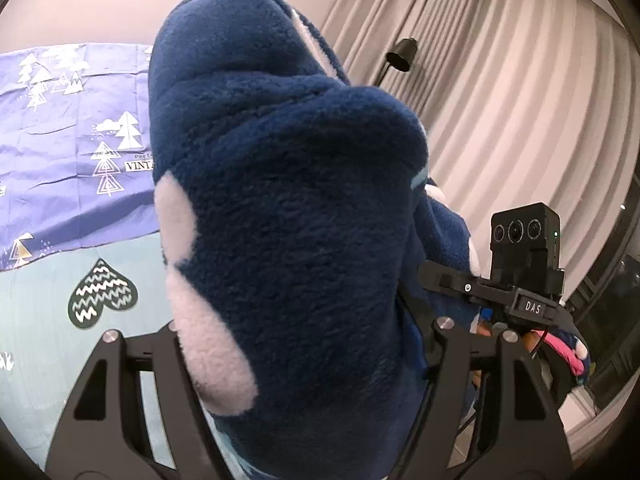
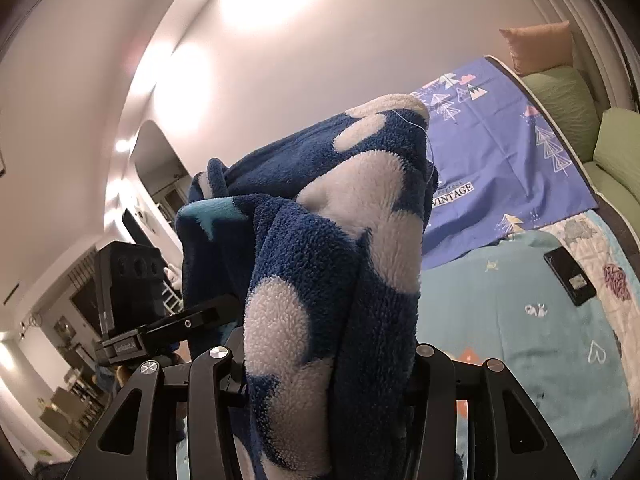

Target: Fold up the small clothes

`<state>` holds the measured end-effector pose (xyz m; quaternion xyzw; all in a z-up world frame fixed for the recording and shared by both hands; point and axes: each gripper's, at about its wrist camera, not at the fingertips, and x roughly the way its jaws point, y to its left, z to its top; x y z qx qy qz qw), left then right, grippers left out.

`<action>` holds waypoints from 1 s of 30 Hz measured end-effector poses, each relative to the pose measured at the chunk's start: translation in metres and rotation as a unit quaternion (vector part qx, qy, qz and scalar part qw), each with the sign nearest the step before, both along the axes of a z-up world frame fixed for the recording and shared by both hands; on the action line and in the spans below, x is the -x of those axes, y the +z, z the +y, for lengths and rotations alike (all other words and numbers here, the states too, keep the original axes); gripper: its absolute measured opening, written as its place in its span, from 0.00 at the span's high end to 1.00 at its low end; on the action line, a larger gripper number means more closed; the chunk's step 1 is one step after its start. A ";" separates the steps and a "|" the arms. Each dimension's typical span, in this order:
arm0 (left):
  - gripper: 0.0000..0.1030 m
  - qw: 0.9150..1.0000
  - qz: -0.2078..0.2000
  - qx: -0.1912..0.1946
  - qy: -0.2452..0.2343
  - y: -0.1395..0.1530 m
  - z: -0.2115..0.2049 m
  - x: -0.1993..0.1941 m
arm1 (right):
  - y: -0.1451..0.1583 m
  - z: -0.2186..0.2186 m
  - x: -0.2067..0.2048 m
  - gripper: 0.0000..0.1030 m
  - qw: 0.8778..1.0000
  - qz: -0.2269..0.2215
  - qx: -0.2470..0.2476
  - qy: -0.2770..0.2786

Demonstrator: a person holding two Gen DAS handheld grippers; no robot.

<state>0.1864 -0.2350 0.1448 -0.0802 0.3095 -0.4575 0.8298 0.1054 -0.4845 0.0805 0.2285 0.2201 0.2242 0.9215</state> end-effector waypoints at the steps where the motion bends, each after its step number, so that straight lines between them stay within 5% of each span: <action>1: 0.30 1.000 0.003 -0.003 0.003 -0.002 -0.004 -0.010 | 0.000 -0.003 -0.011 0.53 1.000 0.005 -0.002 -0.002; 11: 0.30 0.999 0.023 -0.023 0.024 -0.041 -0.026 -0.089 | -0.043 -0.027 -0.107 0.53 0.998 0.048 -0.029 0.007; 30: 0.30 0.988 0.098 -0.086 0.082 -0.180 -0.058 -0.266 | -0.180 -0.051 -0.318 0.53 0.984 0.174 -0.037 0.002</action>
